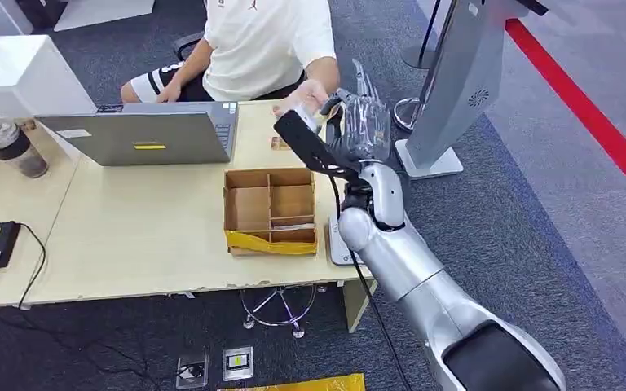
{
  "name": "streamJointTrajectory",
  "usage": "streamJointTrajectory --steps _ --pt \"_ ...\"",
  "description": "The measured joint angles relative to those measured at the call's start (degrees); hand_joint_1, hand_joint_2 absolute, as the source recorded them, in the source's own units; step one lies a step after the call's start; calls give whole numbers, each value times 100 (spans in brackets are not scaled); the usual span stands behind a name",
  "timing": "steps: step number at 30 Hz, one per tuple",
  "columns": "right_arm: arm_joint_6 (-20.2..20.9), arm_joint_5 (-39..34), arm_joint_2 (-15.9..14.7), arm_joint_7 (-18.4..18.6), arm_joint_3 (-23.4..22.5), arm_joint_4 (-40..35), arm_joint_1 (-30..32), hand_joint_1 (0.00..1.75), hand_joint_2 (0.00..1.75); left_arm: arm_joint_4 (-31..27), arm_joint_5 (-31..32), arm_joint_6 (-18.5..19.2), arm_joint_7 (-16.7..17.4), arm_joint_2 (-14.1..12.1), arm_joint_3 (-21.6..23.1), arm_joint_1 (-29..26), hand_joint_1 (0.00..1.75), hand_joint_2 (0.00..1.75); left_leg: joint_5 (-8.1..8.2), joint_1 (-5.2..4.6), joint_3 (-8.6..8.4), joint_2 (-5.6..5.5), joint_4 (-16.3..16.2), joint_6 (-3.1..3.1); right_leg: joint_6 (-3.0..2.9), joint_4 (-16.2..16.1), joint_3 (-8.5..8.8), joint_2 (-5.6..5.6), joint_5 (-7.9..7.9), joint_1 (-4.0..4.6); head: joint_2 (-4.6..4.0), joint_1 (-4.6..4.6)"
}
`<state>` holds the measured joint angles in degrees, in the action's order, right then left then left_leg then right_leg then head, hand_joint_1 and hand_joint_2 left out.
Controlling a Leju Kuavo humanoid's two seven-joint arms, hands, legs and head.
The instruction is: Pass the card to the sensor for recognition and then transmit it.
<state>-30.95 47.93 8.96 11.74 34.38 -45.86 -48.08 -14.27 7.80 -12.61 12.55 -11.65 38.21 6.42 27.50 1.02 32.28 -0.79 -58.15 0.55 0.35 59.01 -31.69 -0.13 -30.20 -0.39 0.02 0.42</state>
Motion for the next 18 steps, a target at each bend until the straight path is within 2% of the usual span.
streamJointTrajectory --steps 8,16,17,18 --pt "-42 476 2 210 85 562 -5 175 175 0 52 7 -20 33 125 1 0 175 0 0 -3 0 0 1 0 0 -1 0 0 0 0 0" --pt "-39 525 -4 245 149 746 -7 175 175 0 61 4 -46 35 192 0 0 175 -1 1 -3 2 0 1 0 1 -2 4 0 1 0 0" --pt "-39 523 -4 247 153 759 -7 24 175 0 61 4 -46 35 201 1 0 175 -1 1 -3 2 0 1 0 1 -2 4 0 1 0 0" --pt "-39 536 -4 252 155 776 -8 0 175 0 63 4 -48 35 223 1 0 175 0 1 -3 2 0 1 0 1 -2 4 0 1 0 0"
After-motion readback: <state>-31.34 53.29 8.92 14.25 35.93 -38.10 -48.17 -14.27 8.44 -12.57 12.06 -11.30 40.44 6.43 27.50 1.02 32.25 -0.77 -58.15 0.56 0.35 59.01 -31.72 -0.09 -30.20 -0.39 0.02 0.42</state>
